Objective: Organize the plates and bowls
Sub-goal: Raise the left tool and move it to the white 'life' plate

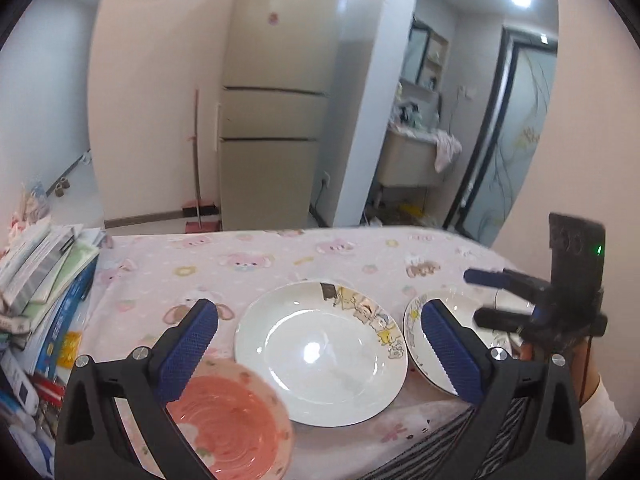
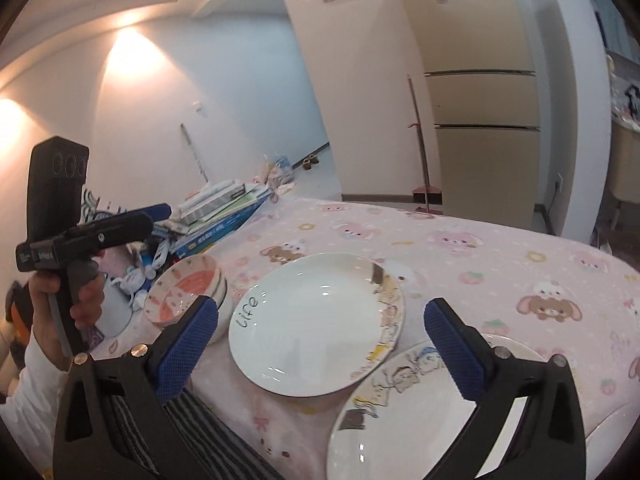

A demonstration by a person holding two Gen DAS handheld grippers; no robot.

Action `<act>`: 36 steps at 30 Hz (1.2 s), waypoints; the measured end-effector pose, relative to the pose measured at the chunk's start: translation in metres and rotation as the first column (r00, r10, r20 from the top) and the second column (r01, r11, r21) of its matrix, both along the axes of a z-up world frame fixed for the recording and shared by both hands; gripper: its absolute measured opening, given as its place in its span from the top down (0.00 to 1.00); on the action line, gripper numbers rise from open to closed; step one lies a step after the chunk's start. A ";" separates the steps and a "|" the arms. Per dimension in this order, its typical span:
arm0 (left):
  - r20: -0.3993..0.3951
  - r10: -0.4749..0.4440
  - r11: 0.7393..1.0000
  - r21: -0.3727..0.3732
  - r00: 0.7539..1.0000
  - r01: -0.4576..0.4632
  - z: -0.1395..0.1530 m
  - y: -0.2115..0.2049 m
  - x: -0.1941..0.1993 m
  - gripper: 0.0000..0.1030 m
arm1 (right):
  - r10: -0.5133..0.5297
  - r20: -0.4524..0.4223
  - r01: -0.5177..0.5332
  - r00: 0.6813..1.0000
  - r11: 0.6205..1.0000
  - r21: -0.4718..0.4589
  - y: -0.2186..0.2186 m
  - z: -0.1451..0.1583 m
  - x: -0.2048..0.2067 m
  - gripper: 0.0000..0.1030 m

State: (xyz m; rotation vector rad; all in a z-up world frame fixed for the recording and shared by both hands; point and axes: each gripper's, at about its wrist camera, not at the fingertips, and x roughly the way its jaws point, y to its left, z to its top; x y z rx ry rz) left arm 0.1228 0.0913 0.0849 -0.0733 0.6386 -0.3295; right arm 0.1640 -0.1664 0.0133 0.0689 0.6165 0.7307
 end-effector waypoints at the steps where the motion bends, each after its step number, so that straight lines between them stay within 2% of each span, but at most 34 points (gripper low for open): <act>1: -0.013 -0.002 1.000 0.013 1.000 0.002 -0.002 -0.006 0.003 0.00 | -0.011 -0.006 0.011 1.000 0.999 0.035 -0.007 -0.002 0.002 0.00; 5: -0.005 -0.018 1.000 -0.012 1.000 0.018 -0.010 -0.018 -0.002 0.00 | -0.025 -0.063 0.034 0.998 0.988 0.149 -0.027 -0.021 0.007 0.00; 7: 0.016 -0.032 0.999 -0.040 0.999 0.032 -0.016 -0.019 -0.007 0.00 | -0.026 -0.088 0.036 0.996 0.994 0.104 -0.025 -0.030 0.010 0.00; 9: -0.003 -0.061 0.994 -0.096 0.998 0.060 -0.020 -0.018 -0.007 0.00 | -0.037 -0.072 0.041 0.997 0.998 0.048 -0.022 -0.033 0.009 0.00; 11: -0.028 -0.103 0.987 -0.128 0.994 0.098 -0.021 -0.020 -0.005 0.00 | 0.002 -0.074 0.002 0.997 0.998 0.059 -0.025 -0.029 0.007 0.00; 15: -0.023 -0.130 0.985 -0.116 0.991 0.127 -0.013 -0.023 -0.005 0.00 | 0.049 -0.051 -0.046 0.997 0.997 0.066 -0.035 -0.011 0.002 0.00; 18: -0.043 -0.118 0.992 -0.039 0.992 0.116 -0.009 -0.023 0.002 0.00 | 0.072 -0.026 -0.070 0.997 0.996 0.062 -0.043 -0.006 -0.003 0.00; 22: -0.106 -0.082 0.994 0.059 0.991 0.089 -0.005 -0.015 0.013 0.00 | 0.070 -0.038 -0.069 0.997 0.997 0.032 -0.036 -0.021 -0.001 0.00; 27: -0.248 -0.086 0.996 -0.008 0.965 0.087 -0.004 0.000 0.036 0.00 | 0.061 -0.123 -0.051 0.991 0.995 0.084 -0.046 -0.040 0.011 0.00; 30: -0.298 -0.081 0.995 0.034 0.951 0.095 -0.006 0.002 0.053 0.00 | 0.056 -0.152 -0.039 0.987 0.993 0.107 -0.052 -0.042 0.016 0.00; 34: -0.372 -0.091 0.993 0.041 0.924 0.114 -0.013 0.007 0.081 0.00 | 0.041 -0.193 -0.029 0.980 0.998 0.064 -0.049 -0.037 0.032 0.00; 36: -0.378 -0.103 0.991 0.037 0.920 0.126 -0.015 0.007 0.088 0.00 | 0.024 -0.221 -0.017 0.975 0.999 0.031 -0.046 -0.035 0.042 0.00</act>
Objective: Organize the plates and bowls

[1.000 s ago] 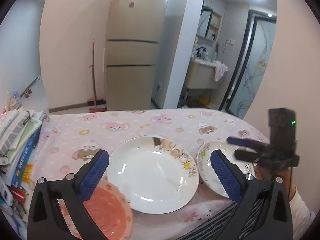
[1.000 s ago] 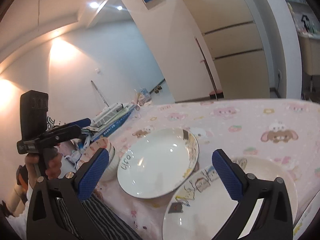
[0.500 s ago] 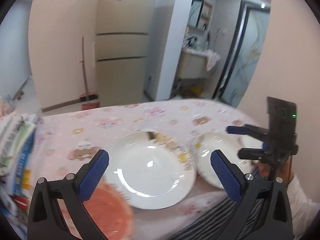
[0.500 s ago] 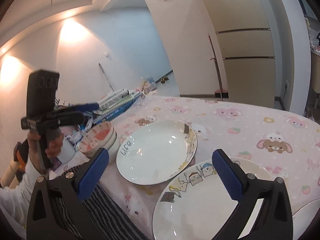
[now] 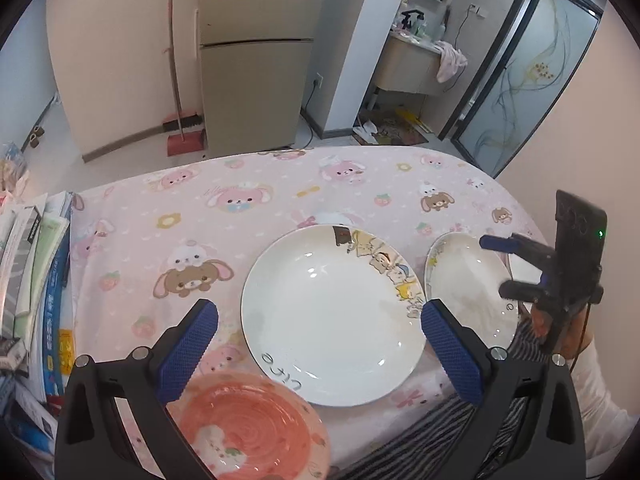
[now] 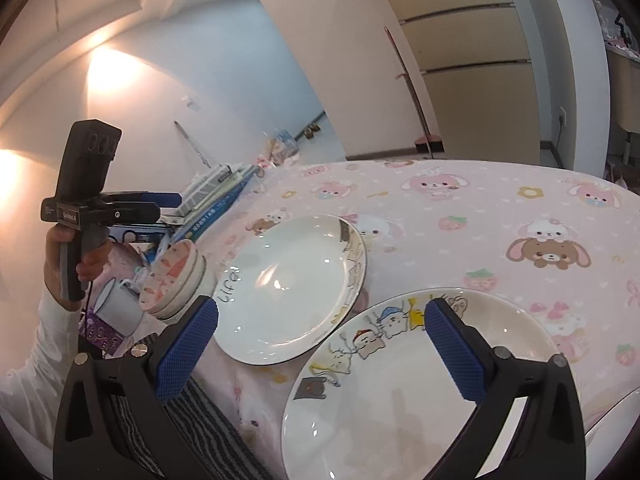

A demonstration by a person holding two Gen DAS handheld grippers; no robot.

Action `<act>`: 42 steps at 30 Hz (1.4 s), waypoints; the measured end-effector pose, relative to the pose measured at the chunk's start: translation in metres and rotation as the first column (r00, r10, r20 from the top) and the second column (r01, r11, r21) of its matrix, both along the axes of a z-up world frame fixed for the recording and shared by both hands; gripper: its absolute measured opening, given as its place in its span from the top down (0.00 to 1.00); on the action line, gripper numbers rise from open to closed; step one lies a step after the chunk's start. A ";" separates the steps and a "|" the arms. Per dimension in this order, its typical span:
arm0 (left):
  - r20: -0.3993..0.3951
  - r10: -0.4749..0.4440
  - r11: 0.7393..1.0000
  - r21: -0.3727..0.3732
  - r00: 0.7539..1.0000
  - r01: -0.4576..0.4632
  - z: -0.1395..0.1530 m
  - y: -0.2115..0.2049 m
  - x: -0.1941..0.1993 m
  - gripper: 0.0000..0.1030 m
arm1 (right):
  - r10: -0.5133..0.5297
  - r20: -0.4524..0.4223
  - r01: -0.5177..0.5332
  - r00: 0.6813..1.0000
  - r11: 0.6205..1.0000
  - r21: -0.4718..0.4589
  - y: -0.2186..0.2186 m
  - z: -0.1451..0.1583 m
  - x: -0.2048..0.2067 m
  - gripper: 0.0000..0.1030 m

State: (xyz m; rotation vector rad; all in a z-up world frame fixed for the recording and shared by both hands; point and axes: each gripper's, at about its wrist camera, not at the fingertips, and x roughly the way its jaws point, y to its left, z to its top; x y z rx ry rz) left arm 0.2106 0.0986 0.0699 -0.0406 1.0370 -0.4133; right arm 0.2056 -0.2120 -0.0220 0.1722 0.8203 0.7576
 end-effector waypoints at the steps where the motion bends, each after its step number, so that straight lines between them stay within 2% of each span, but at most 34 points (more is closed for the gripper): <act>1: -0.011 -0.025 1.000 -0.017 1.000 0.025 -0.002 0.000 0.004 0.00 | -0.022 -0.017 0.022 1.000 0.999 -0.025 0.001 0.000 0.006 0.00; 3: -0.021 -0.031 0.999 -0.010 0.999 0.031 -0.005 0.000 0.009 0.00 | -0.034 -0.055 0.030 0.998 0.997 -0.068 0.005 -0.002 0.019 0.00; 6: -0.019 -0.042 0.999 0.027 0.999 0.042 -0.008 -0.001 0.015 0.00 | 0.011 -0.087 -0.019 0.996 0.995 -0.096 0.013 -0.005 0.032 0.00; 9: -0.070 -0.054 0.998 0.035 0.996 0.056 -0.016 0.001 0.026 0.00 | 0.051 -0.125 -0.065 0.991 0.991 -0.116 0.023 -0.011 0.047 0.00; 11: -0.134 -0.106 0.993 -0.062 0.985 0.098 -0.024 0.010 0.040 0.01 | 0.071 -0.172 -0.093 0.983 0.988 -0.120 0.029 -0.019 0.059 0.01; 12: -0.146 -0.117 0.991 -0.087 0.982 0.105 -0.026 0.014 0.044 0.01 | 0.085 -0.189 -0.109 0.978 0.986 -0.125 0.033 -0.022 0.063 0.02; 13: -0.157 -0.114 0.990 -0.101 0.981 0.099 -0.030 0.019 0.051 0.01 | 0.102 -0.210 -0.130 0.972 0.983 -0.126 0.037 -0.026 0.069 0.12; 14: -0.169 -0.108 0.991 -0.101 0.980 0.092 -0.034 0.025 0.058 0.01 | 0.111 -0.229 -0.144 0.967 0.981 -0.132 0.042 -0.029 0.074 0.29; 16: -0.191 -0.107 0.991 -0.094 0.976 0.091 -0.043 0.031 0.069 0.07 | 0.146 -0.281 -0.190 0.949 0.972 -0.138 0.050 -0.038 0.084 0.47; 19: -0.248 -0.142 0.990 -0.032 0.958 0.138 -0.062 0.028 0.078 0.22 | 0.158 -0.299 -0.219 0.941 0.958 -0.183 0.057 -0.047 0.091 0.52; 20: -0.261 -0.150 0.988 -0.013 0.953 0.152 -0.068 0.027 0.079 0.32 | 0.139 -0.301 -0.205 0.943 0.958 -0.199 0.057 -0.049 0.093 0.55; 21: -0.278 -0.161 0.985 0.010 0.947 0.170 -0.074 0.026 0.080 0.46 | 0.127 -0.314 -0.194 0.941 0.962 -0.192 0.057 -0.052 0.095 0.56; 23: -0.312 -0.170 0.983 0.008 0.935 0.181 -0.084 0.027 0.085 0.59 | 0.158 -0.337 -0.220 0.928 0.963 -0.154 0.059 -0.056 0.098 0.62; 26: -0.345 -0.157 0.983 0.039 0.926 0.181 -0.096 0.027 0.092 0.59 | 0.174 -0.353 -0.246 0.919 0.954 -0.170 0.066 -0.063 0.101 0.65; 28: -0.369 -0.164 0.981 0.034 0.915 0.190 -0.103 0.025 0.096 0.59 | 0.189 -0.349 -0.265 0.918 0.946 -0.186 0.070 -0.064 0.101 0.65; 31: -0.398 -0.143 0.981 0.061 0.906 0.182 -0.112 0.025 0.102 0.59 | 0.210 -0.363 -0.287 0.908 0.943 -0.171 0.074 -0.068 0.105 0.65; 33: -0.417 -0.137 0.978 0.085 0.899 0.189 -0.118 0.023 0.103 0.65 | 0.215 -0.367 -0.295 0.905 0.939 -0.177 0.075 -0.071 0.106 0.65; 34: -0.426 -0.150 0.976 0.079 0.892 0.201 -0.121 0.022 0.104 0.67 | 0.217 -0.368 -0.296 0.904 0.939 -0.176 0.076 -0.072 0.106 0.73; 35: -0.426 -0.159 0.976 0.068 0.890 0.207 -0.123 0.021 0.104 0.71 | 0.213 -0.354 -0.289 0.911 0.941 -0.178 0.075 -0.071 0.104 0.87; 36: -0.425 -0.166 0.974 0.071 0.890 0.215 -0.124 0.019 0.105 0.77 | 0.202 -0.336 -0.276 0.920 0.942 -0.188 0.076 -0.070 0.104 0.89; 38: -0.424 -0.188 0.969 0.066 0.886 0.237 -0.128 0.015 0.105 0.84 | 0.206 -0.332 -0.283 0.920 0.937 -0.203 0.078 -0.070 0.105 0.90; 42: -0.406 -0.197 0.968 0.066 0.892 0.244 -0.130 0.013 0.106 0.86 | 0.201 -0.326 -0.271 0.924 0.945 -0.184 0.075 -0.070 0.107 0.91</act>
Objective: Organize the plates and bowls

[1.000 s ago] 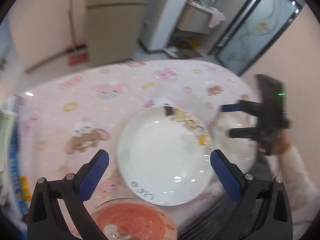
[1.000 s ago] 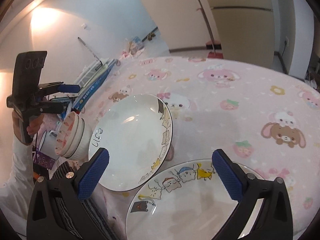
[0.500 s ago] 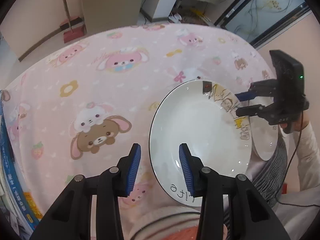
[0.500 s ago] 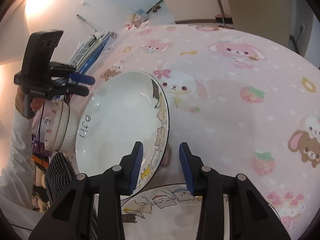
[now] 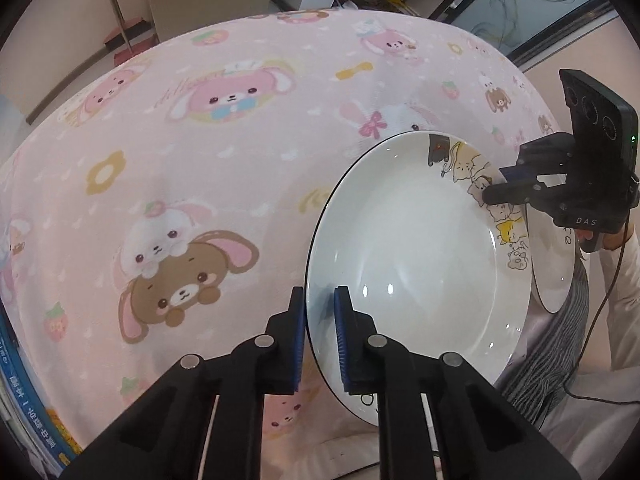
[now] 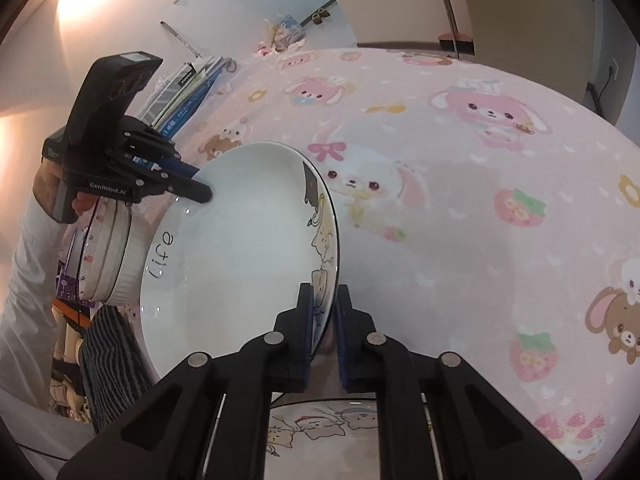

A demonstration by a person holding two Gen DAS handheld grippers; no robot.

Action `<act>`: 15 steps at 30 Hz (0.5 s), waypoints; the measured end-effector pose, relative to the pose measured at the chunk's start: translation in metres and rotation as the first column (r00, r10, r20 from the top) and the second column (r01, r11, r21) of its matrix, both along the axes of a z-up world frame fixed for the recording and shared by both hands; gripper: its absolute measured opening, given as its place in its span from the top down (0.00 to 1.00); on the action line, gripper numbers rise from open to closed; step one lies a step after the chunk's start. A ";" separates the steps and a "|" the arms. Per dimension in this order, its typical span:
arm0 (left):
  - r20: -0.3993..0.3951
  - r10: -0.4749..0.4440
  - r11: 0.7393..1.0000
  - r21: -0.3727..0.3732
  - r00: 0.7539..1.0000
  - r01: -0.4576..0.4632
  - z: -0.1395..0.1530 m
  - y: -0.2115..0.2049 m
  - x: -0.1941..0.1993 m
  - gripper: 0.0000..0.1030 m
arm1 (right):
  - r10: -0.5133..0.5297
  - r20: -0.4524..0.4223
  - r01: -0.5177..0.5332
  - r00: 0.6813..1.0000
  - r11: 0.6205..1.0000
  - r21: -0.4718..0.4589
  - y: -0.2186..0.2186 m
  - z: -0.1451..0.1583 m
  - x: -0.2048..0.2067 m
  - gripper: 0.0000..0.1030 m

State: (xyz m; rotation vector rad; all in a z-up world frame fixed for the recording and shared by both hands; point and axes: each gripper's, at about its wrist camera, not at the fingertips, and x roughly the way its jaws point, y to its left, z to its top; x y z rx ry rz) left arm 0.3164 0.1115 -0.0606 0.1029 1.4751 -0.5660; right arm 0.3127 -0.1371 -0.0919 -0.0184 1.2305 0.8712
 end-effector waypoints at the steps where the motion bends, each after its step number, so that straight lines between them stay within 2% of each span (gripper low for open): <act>1: 0.007 0.001 1.000 -0.003 1.000 -0.001 0.000 0.001 0.000 0.86 | -0.001 0.001 0.001 1.000 1.000 0.006 -0.001 0.000 0.000 0.91; 3: 0.026 -0.002 1.000 -0.014 1.000 0.002 0.002 -0.001 0.001 0.87 | -0.017 -0.005 0.017 1.000 1.000 0.024 -0.002 0.001 0.002 0.92; 10: 0.039 0.081 0.996 -0.044 0.996 -0.080 0.004 0.017 0.023 0.88 | -0.057 0.001 0.057 0.998 0.997 0.058 -0.001 0.009 0.029 0.93; 15: 0.033 0.084 0.995 -0.049 0.996 -0.082 -0.002 0.019 0.025 0.88 | -0.093 -0.022 0.094 0.995 0.992 0.080 -0.001 -0.001 0.044 0.94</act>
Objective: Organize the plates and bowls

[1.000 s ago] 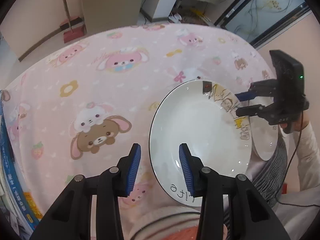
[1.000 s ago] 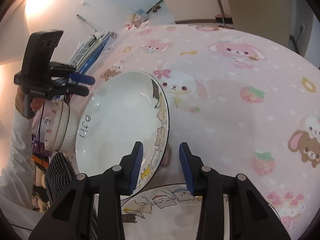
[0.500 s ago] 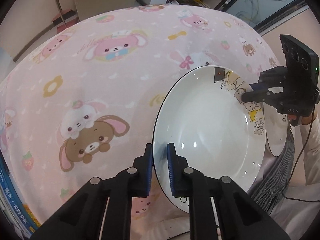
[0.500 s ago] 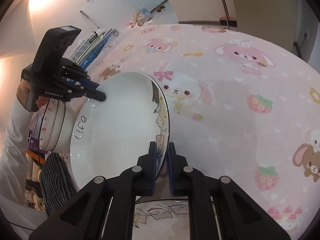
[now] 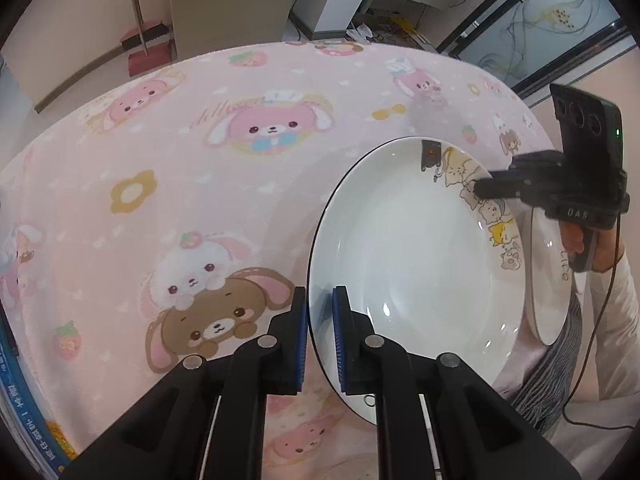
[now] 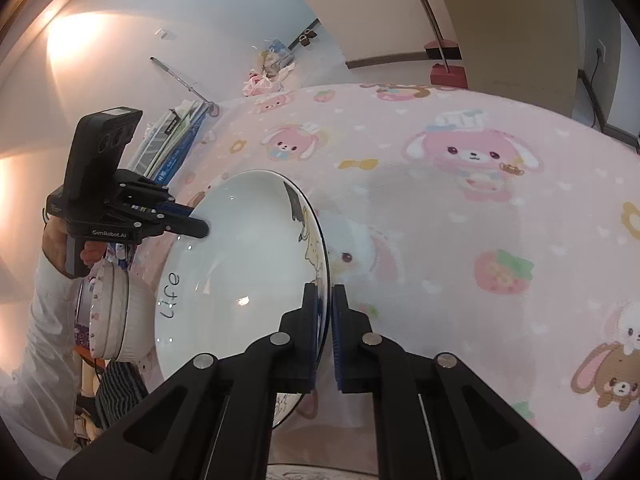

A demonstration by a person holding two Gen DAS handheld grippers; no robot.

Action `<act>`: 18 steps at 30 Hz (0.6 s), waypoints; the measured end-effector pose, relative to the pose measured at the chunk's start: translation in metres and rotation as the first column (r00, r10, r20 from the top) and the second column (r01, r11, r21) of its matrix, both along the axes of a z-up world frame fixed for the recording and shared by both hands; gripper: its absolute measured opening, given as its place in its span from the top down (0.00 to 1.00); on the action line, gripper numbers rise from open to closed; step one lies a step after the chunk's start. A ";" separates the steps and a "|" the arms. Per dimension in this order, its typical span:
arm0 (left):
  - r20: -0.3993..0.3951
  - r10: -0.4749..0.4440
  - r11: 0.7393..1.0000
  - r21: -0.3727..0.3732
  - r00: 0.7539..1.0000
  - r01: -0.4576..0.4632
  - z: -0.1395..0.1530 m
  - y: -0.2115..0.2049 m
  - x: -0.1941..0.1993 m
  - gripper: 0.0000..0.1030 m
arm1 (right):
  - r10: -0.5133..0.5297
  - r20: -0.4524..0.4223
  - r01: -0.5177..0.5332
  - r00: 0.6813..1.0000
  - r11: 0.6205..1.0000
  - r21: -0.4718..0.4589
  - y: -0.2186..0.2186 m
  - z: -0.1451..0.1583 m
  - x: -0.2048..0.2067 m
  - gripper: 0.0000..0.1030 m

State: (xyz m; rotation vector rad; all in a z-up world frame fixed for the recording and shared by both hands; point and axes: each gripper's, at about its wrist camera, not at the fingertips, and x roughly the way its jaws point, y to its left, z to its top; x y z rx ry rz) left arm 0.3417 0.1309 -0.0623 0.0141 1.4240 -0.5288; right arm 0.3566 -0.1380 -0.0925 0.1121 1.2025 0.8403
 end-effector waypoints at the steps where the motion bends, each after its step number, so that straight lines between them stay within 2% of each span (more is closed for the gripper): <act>1: -0.005 0.001 1.000 -0.006 1.000 -0.001 0.000 0.001 0.001 0.88 | 0.003 -0.002 -0.003 1.000 1.000 0.008 -0.001 -0.001 0.001 0.94; 4: -0.016 0.000 1.000 -0.022 1.000 0.000 -0.002 0.002 0.001 0.88 | 0.007 -0.037 -0.005 0.999 0.999 0.036 -0.009 0.000 0.002 0.94; 12: -0.051 -0.026 0.998 -0.058 0.998 0.024 -0.004 0.009 -0.005 0.88 | 0.046 -0.088 -0.045 0.995 0.999 0.016 -0.013 -0.001 -0.014 0.89; 18: -0.030 -0.027 0.999 -0.047 0.999 0.026 -0.004 0.004 -0.010 0.88 | 0.068 -0.138 -0.064 0.988 0.997 0.033 -0.008 -0.012 -0.012 0.87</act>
